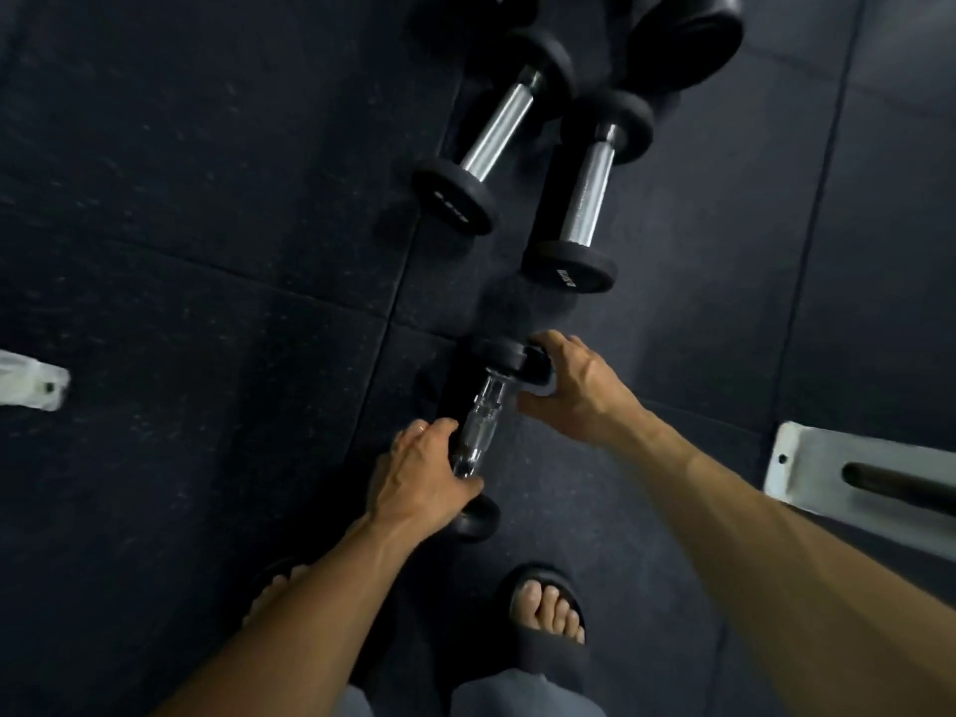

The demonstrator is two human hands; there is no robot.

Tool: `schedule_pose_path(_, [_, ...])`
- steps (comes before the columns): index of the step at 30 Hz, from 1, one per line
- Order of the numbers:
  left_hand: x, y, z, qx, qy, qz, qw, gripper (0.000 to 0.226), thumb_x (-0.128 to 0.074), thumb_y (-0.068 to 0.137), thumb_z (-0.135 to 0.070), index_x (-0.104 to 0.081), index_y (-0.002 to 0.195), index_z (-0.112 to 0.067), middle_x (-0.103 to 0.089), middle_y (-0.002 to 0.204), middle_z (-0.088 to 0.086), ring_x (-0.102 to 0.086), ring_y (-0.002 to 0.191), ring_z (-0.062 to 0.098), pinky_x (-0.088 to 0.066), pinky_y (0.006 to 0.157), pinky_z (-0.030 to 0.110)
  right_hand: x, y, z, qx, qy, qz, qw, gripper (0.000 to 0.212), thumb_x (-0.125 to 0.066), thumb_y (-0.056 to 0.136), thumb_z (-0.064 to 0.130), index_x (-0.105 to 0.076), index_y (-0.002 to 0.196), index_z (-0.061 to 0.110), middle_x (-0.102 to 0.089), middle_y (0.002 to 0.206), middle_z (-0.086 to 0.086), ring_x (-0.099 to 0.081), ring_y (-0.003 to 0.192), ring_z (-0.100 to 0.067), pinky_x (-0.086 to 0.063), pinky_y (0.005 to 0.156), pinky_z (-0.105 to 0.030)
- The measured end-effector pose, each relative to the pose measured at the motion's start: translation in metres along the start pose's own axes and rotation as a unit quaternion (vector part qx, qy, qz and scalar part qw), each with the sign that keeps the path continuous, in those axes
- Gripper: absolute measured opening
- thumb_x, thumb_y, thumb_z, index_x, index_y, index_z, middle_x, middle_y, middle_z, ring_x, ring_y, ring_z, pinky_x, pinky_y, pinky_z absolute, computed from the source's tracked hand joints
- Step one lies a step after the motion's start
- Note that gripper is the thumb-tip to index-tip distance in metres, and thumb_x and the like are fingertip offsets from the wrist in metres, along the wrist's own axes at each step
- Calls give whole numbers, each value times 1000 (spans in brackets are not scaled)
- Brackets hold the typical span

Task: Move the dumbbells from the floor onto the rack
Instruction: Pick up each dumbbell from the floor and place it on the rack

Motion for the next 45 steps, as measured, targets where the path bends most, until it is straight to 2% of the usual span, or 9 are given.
schedule_pose_path(6, [-20, 18, 15, 32, -98, 38, 994, 41, -77, 80, -27, -62, 118, -26, -59, 89, -13, -58, 89, 13, -40, 77, 21, -20, 25, 1, 22, 76, -40, 996, 54, -80, 74, 25, -58, 123, 21, -59, 110, -1, -54, 96, -14, -39, 80, -21])
schedule_pose_path(10, [-23, 23, 17, 57, -123, 35, 990, 51, -82, 74, -30, -63, 122, -27, -67, 107, 0, -62, 94, 18, -42, 76, 22, -20, 29, 0, 33, 94, -65, 993, 40, -77, 76, 18, -64, 114, 18, -66, 102, 0, -59, 92, -14, -40, 74, -20])
schedule_pose_path(12, [-21, 22, 16, 59, -128, 31, 989, 45, -82, 73, -31, -65, 114, -28, -66, 91, -4, -60, 83, 16, -42, 71, 24, -18, 28, 0, 36, 102, -67, 992, 39, -77, 77, 18, -64, 113, 18, -64, 98, 4, -58, 90, -12, -40, 72, -17])
schedule_pose_path(15, [-11, 16, 13, 60, -146, 26, 987, 40, -83, 69, -32, -68, 106, -31, -65, 89, -6, -59, 79, 12, -41, 67, 25, -9, 23, 2, 36, 116, -89, 989, 40, -79, 76, 22, -64, 113, 19, -62, 93, 9, -58, 88, -9, -37, 66, -6])
schedule_pose_path(19, [14, -10, -2, 42, -169, 16, 985, 20, -84, 69, -26, -68, 81, -29, -57, 70, -14, -54, 68, 3, -42, 62, 19, 21, 7, 20, 30, 138, -107, 984, 41, -83, 72, 25, -66, 109, 19, -65, 90, 7, -61, 85, -9, -45, 69, -14])
schedule_pose_path(26, [89, -85, -42, 2, -213, 4, 977, 17, -83, 69, -22, -72, 80, -29, -60, 66, -13, -57, 64, 3, -41, 60, 21, 105, -48, 86, 51, 179, -117, 976, 37, -82, 72, 27, -68, 106, 23, -68, 91, 7, -64, 88, -8, -49, 74, -16])
schedule_pose_path(33, [196, -181, -76, -29, -207, -38, 977, 19, -84, 61, -26, -74, 77, -29, -73, 73, -4, -71, 76, 15, -56, 82, 38, 203, -121, 179, 120, 196, -147, 962, 26, -82, 73, 28, -68, 95, 26, -68, 80, 6, -64, 75, -11, -54, 74, -29])
schedule_pose_path(38, [277, -268, -95, -42, -198, -73, 977, 18, -83, 61, -28, -72, 74, -26, -71, 70, -2, -66, 67, 12, -54, 80, 39, 269, -178, 259, 179, 177, -147, 956, 29, -82, 72, 32, -67, 96, 29, -68, 83, 9, -64, 82, -8, -53, 77, -27])
schedule_pose_path(45, [367, -386, -98, -51, -203, -158, 965, 16, -80, 59, -31, -69, 70, -25, -58, 58, -7, -53, 57, 10, -49, 66, 35, 335, -256, 372, 271, 163, -123, 941, 27, -82, 72, 31, -66, 94, 30, -65, 76, 13, -60, 74, 0, -44, 68, -16])
Point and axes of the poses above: each hand's wrist, its own y-axis towards the middle knuckle, its own x-axis out of the back of the hand, z = x × y, the point moved 4 cm from there along y, towards the middle knuckle
